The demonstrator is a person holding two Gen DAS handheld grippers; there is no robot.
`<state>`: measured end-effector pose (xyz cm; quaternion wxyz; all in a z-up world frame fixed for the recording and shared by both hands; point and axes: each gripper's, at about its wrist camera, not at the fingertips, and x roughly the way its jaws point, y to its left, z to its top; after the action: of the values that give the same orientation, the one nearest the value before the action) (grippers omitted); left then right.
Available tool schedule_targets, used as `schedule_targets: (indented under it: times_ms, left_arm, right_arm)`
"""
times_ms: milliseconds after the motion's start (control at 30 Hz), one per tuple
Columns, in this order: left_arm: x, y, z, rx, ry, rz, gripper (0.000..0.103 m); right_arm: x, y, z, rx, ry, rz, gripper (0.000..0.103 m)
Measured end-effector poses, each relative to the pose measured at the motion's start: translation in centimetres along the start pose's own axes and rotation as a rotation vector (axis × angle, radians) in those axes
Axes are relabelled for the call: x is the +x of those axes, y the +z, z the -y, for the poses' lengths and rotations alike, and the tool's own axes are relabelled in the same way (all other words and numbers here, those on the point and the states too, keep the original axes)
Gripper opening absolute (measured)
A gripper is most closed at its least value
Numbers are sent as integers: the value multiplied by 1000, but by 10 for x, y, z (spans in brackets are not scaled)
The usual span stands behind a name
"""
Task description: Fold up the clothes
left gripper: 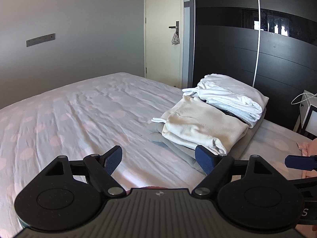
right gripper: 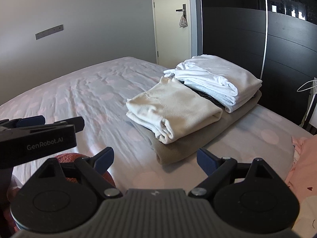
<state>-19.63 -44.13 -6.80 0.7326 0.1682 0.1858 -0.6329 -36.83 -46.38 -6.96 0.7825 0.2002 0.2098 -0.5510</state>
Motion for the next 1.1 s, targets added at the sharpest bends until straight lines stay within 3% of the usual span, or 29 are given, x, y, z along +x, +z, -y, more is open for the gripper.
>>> schedule_targets:
  times_ms: [200, 667, 1100]
  left_arm:
    - [2, -2, 4, 4, 17, 40, 81]
    - [10, -6, 7, 5, -9, -19, 81]
    - [6, -3, 13, 21, 5, -17, 81]
  right_arm:
    - [1, -3, 3, 1, 5, 10, 92]
    - [4, -8, 6, 5, -1, 19, 92]
    - [-1, -9, 4, -6, 19, 48, 92]
